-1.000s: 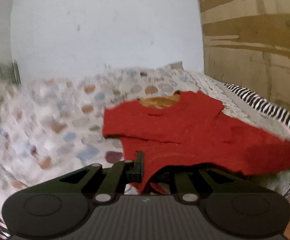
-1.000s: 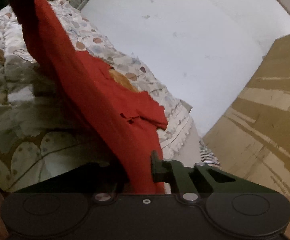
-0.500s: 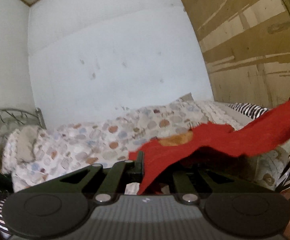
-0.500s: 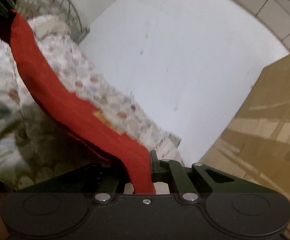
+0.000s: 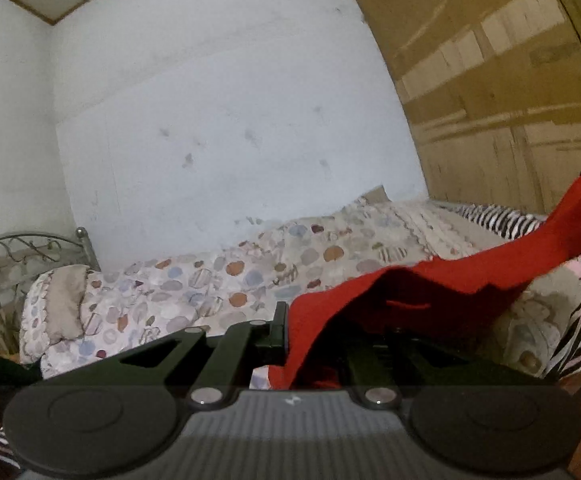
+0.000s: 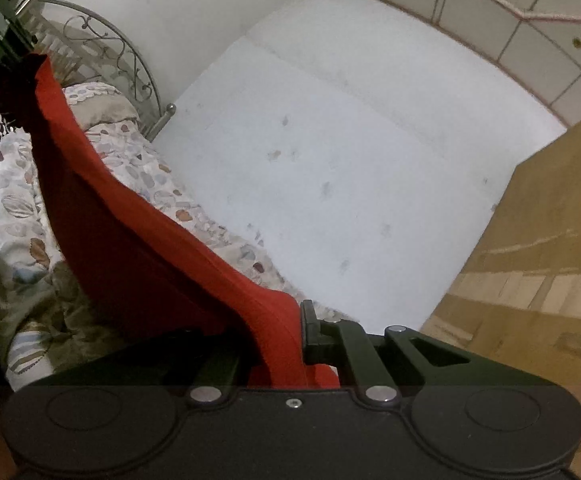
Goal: Fold small clothes
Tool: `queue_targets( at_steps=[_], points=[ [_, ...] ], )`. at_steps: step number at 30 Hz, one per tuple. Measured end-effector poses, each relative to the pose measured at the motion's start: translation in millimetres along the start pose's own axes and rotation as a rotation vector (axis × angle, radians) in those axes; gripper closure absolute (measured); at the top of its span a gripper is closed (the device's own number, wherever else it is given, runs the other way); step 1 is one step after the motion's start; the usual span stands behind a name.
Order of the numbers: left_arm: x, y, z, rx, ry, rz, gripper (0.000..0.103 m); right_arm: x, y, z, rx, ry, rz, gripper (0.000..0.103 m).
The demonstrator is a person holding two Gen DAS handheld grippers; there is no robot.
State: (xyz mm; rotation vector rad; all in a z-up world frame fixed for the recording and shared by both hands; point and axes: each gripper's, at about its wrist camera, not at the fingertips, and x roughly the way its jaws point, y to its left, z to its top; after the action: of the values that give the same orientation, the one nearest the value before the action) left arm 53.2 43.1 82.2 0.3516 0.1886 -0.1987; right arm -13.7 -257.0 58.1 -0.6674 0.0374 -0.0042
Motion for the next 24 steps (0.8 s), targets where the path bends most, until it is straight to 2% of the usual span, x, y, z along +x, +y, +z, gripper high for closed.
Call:
queue_targets(
  at_steps=[5, 12, 18, 24],
  points=[
    [47.9, 8.9, 12.3, -0.01, 0.04, 0.008, 0.095, 41.2, -2.8, -0.3, -0.003, 0.024, 0.003, 0.097],
    [145.5, 25.7, 26.4, 0.007, 0.109, -0.024, 0.094, 142.5, -5.2, 1.6, -0.008, 0.069, -0.001, 0.094],
    [254.7, 43.3, 19.0, -0.013, 0.253, -0.115, 0.094, 254.3, -7.4, -16.7, 0.057, 0.206, 0.102, 0.093],
    [347.0, 53.6, -4.0, -0.067, 0.394, -0.184, 0.091, 337.3, -4.5, -41.4, 0.148, 0.342, 0.203, 0.089]
  ],
)
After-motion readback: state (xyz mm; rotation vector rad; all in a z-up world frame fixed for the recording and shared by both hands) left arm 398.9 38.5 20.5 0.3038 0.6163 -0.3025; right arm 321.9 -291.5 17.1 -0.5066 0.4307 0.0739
